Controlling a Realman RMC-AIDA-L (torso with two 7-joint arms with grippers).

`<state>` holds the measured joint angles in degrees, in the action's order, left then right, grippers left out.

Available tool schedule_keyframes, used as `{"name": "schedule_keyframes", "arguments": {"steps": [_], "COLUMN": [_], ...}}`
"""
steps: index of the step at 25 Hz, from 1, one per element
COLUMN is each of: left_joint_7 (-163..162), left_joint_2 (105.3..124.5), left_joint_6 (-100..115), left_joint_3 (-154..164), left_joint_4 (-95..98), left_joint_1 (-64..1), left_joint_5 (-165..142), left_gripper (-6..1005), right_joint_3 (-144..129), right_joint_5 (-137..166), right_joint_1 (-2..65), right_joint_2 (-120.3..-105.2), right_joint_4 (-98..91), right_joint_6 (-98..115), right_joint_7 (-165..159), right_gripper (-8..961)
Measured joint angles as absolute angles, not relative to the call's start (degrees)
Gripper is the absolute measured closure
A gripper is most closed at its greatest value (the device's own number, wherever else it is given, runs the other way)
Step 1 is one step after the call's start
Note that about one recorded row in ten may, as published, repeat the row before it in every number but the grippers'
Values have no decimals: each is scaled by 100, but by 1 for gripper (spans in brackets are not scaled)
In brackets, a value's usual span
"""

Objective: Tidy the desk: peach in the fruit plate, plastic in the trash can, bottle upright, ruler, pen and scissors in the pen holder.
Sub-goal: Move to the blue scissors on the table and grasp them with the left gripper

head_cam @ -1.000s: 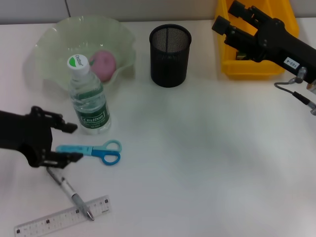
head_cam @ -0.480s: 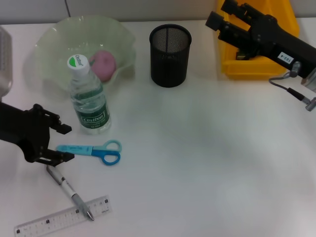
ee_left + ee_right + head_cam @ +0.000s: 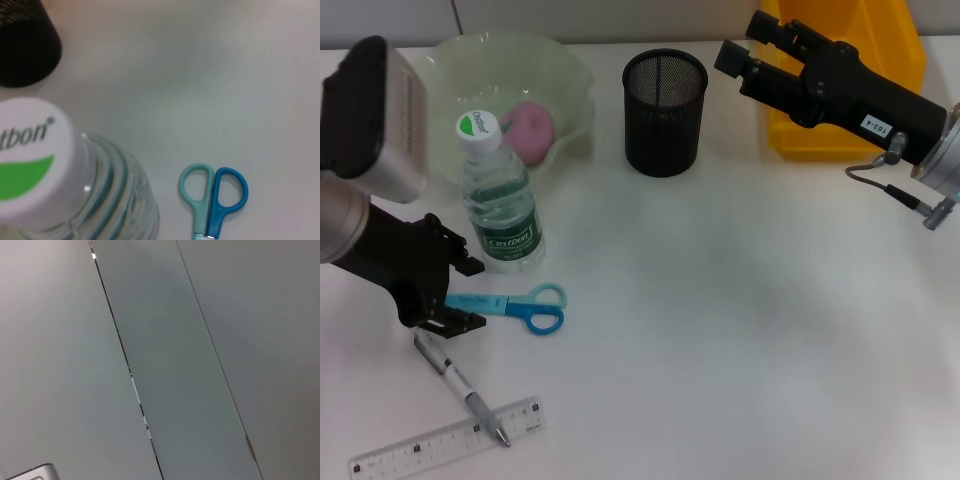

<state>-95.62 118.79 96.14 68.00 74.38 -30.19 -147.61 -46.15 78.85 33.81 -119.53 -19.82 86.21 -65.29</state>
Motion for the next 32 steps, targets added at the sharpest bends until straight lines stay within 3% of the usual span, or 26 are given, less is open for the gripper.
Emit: {"name": "schedule_keyframes", "arguments": {"steps": [32], "left_joint_7": [-9969], "left_joint_2": [11882], "left_joint_6": [8961], "left_joint_3": [7550], "left_joint_4": [7250], "left_joint_1": [-3132], "left_joint_5": [-15171], "left_gripper": [369], "right_joint_3": [-4915], "right_joint_5": [7906], "right_joint_1": [3294], "right_joint_2": [-11931], "right_joint_4": [-2046], "right_joint_6": [8685], "right_joint_7": [-6192], "right_gripper": [166]}}
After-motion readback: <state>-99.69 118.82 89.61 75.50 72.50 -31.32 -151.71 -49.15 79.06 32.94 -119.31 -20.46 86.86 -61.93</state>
